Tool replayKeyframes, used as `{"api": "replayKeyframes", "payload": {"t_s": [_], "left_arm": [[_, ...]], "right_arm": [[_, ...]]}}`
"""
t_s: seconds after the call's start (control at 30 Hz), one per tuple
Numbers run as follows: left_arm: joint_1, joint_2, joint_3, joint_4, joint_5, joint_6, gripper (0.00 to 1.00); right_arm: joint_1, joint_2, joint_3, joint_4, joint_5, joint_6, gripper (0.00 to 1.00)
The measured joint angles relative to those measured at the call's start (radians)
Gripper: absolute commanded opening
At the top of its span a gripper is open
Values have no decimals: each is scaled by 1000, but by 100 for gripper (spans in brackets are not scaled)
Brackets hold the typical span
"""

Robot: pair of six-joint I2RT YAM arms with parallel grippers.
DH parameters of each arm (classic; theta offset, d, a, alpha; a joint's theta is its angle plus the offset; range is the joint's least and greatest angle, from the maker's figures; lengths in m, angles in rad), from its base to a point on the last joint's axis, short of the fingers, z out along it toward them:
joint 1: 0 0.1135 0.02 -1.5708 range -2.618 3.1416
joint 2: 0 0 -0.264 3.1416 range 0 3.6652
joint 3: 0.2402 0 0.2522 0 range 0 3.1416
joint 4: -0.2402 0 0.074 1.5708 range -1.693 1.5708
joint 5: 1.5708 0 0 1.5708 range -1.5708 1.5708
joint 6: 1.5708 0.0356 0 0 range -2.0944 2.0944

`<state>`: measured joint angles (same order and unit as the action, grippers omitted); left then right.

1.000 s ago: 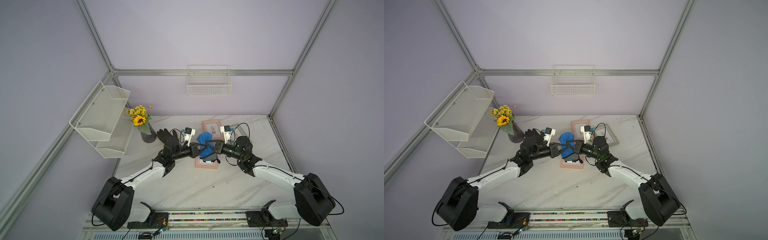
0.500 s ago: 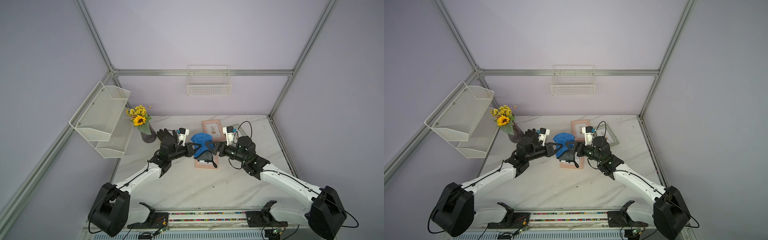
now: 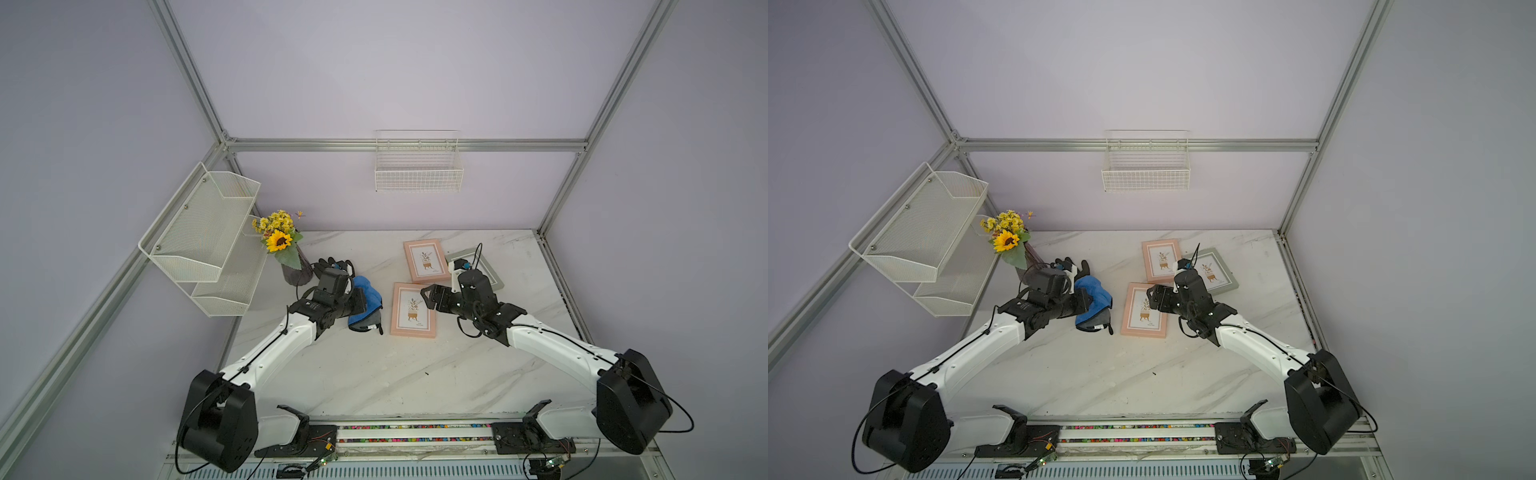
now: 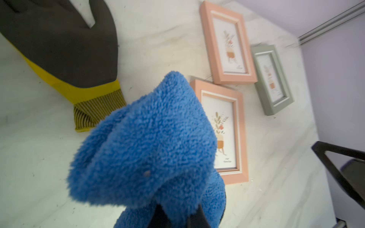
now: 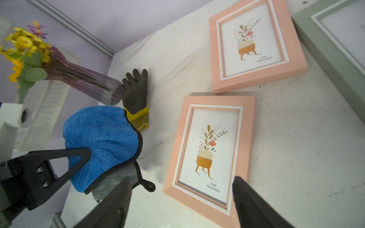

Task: Wipe the picture frame with a cloth
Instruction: Adjust the cleaning item, then wipe the dirt from the picture frame.

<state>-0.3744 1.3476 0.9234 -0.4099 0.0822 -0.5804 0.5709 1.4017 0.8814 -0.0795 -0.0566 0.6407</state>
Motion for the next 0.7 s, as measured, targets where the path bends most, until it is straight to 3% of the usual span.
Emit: {"api": "replayKeyframes", "payload": {"t_s": [0.23, 0.37, 0.7], "left_arm": [[-54, 281, 145, -138, -77, 41, 0], [-96, 391, 256, -171, -98, 61, 0], [-132, 531, 450, -224, -98, 103, 0]], "right_arm": [[-6, 209, 71, -97, 47, 20, 78], [-17, 296, 87, -126, 61, 26, 71], [-74, 409, 138, -97, 3, -8, 58]]}}
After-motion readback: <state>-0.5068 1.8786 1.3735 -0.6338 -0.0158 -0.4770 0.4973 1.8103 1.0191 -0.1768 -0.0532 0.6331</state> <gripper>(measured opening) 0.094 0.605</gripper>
